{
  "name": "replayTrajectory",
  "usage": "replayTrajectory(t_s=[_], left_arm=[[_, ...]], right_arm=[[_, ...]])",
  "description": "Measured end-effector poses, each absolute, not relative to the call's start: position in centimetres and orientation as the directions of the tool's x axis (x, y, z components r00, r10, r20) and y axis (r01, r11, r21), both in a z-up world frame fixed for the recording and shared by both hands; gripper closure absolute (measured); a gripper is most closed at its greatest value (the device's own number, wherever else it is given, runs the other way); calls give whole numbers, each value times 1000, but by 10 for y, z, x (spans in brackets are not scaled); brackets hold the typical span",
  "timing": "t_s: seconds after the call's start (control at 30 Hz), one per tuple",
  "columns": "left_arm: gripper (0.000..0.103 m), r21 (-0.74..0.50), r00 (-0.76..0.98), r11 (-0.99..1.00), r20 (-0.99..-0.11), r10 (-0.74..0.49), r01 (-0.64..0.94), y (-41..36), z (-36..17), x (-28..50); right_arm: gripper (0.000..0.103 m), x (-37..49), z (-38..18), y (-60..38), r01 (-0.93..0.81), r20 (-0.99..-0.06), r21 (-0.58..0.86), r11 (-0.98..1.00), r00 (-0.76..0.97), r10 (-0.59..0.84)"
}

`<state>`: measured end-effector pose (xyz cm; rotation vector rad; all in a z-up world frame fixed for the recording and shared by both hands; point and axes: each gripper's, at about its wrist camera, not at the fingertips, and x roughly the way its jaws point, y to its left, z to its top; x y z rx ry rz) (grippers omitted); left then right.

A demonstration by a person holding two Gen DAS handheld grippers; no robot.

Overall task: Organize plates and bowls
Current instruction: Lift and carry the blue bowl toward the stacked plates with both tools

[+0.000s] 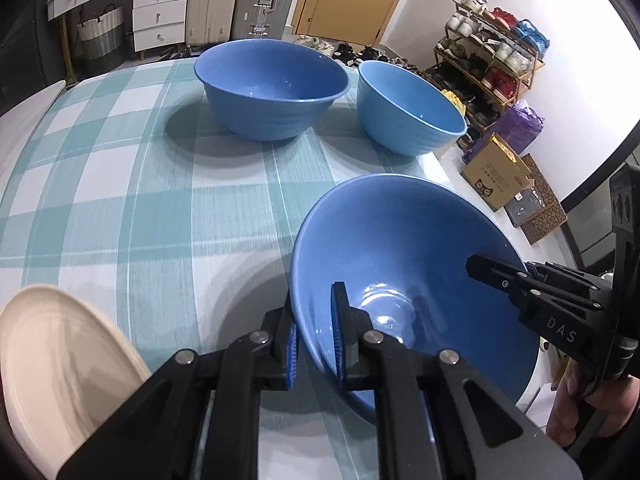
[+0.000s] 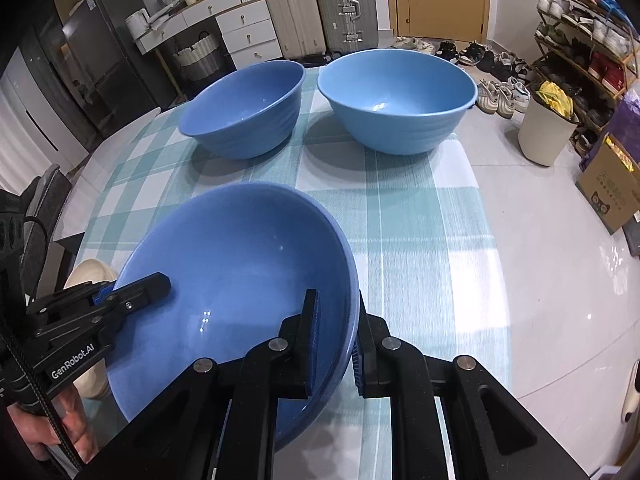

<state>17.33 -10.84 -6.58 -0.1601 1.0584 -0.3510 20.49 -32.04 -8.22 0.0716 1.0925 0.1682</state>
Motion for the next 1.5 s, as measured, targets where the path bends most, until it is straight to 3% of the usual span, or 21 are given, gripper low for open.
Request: replayTrajectory(t_s=[0.57,1.33,1.5], left_arm=[[92,-272,452,937,-823,-345,219,-100,-72,120],[91,-302,426,927,-825,-371,223,-103,-88,116],[88,-307,442,929,-818,-368,205,-96,-81,115]], right_arm=[[89,135,-92,-310,-90,-868,148,985,466,173],[89,133,-117,-301,-140,-838,48,989,533,116],[82,128,-106,-309,-121,-812,43,992,575,105]])
